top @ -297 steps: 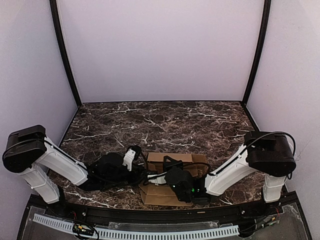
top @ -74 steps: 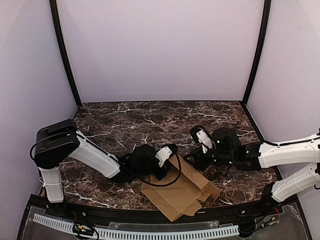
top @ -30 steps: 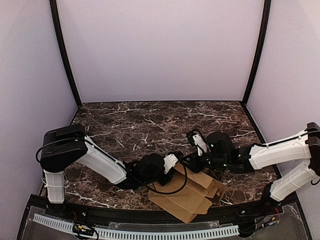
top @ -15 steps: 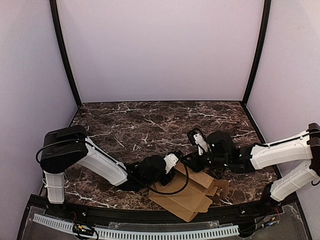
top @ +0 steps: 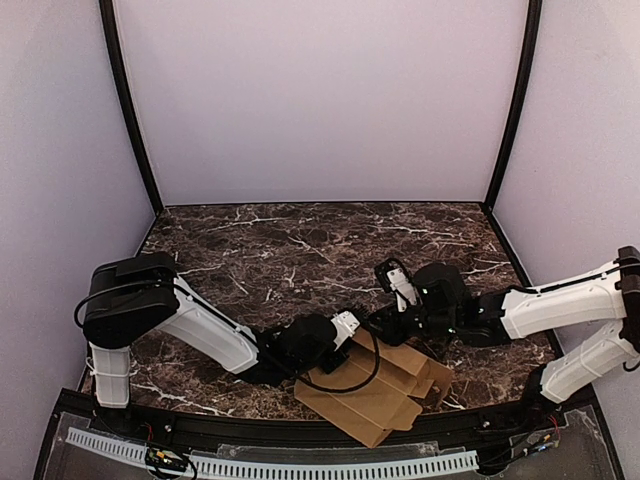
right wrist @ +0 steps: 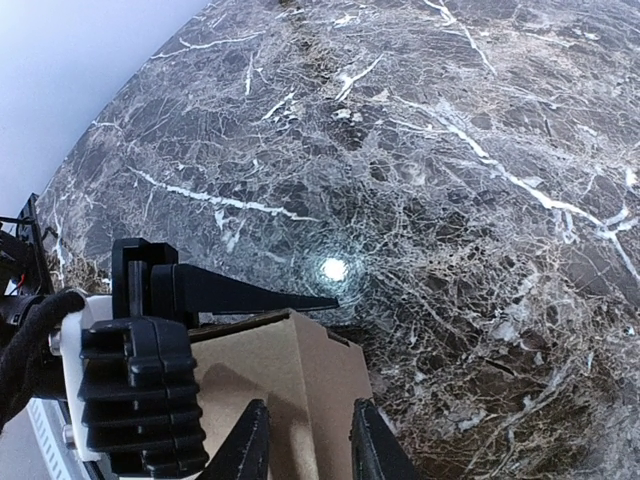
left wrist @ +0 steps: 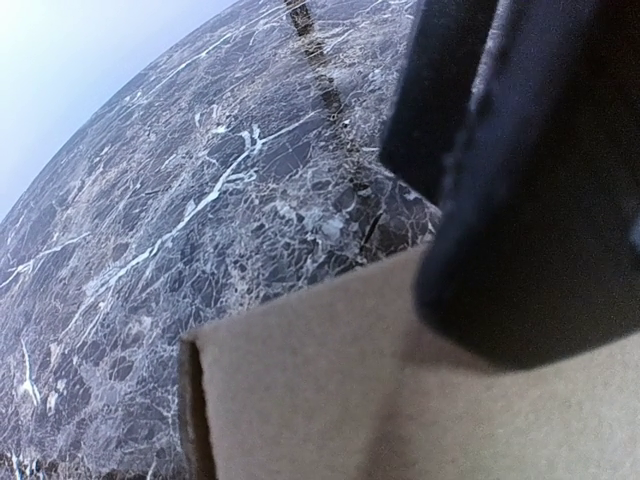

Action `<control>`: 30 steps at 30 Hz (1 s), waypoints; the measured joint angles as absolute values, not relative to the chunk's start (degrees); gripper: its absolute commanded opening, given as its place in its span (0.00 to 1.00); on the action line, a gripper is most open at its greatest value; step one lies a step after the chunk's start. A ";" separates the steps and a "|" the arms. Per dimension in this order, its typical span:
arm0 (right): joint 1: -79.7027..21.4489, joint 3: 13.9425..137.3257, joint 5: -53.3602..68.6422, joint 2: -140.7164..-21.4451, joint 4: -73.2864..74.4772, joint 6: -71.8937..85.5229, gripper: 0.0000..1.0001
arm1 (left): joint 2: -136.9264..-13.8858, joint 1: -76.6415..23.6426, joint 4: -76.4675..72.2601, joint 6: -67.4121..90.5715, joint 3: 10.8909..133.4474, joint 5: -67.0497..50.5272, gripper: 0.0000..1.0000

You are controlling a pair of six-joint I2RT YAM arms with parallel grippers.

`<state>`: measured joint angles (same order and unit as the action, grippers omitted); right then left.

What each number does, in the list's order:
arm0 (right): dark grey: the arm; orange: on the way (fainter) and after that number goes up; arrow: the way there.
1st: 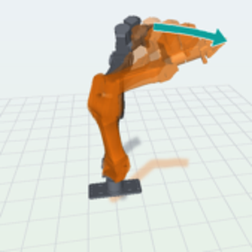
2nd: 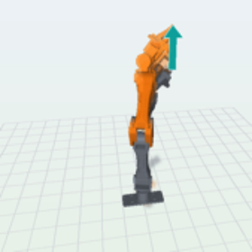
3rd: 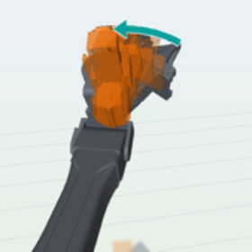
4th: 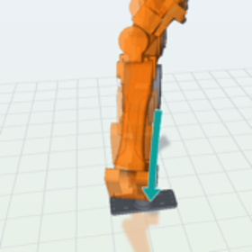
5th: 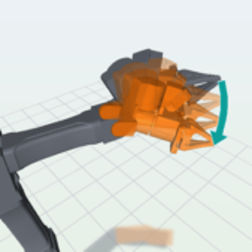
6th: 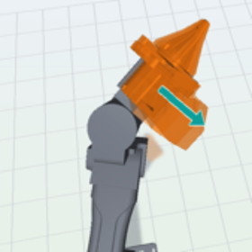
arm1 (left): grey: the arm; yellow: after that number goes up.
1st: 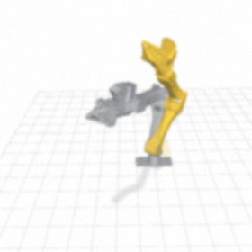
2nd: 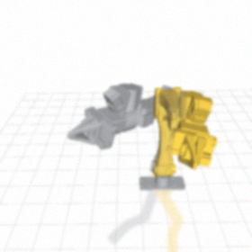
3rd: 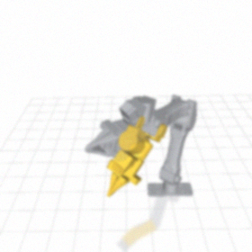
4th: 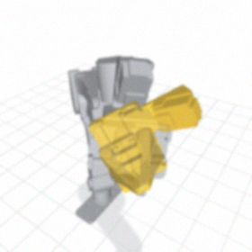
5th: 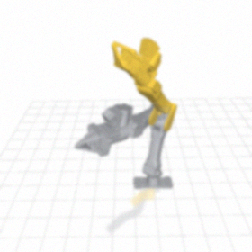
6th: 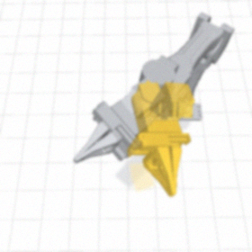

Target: Fold the paper box

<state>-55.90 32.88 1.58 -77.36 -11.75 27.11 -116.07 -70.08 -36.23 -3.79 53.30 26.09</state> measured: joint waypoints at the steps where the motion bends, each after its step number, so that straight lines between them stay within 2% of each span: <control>1: -55.90 32.99 1.56 -77.21 -11.42 27.07 0.29 | -116.07 -70.08 -36.07 -3.62 53.32 26.26 0.35; 7: -55.90 33.10 1.50 -76.25 -9.67 26.68 0.31 | -115.59 -70.08 -34.76 -1.91 53.12 26.11 0.49; 9: -55.90 33.10 1.50 -75.99 -9.23 26.61 0.31 | -114.61 -70.08 -33.89 -1.10 52.82 25.45 0.51; 30: -56.01 34.74 1.48 -72.90 -5.63 25.28 0.36 | -96.31 -70.08 -23.55 4.62 44.03 16.97 0.50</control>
<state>-56.01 34.74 1.48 -72.90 -5.63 25.28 -96.31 -70.08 -23.55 4.62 44.03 16.97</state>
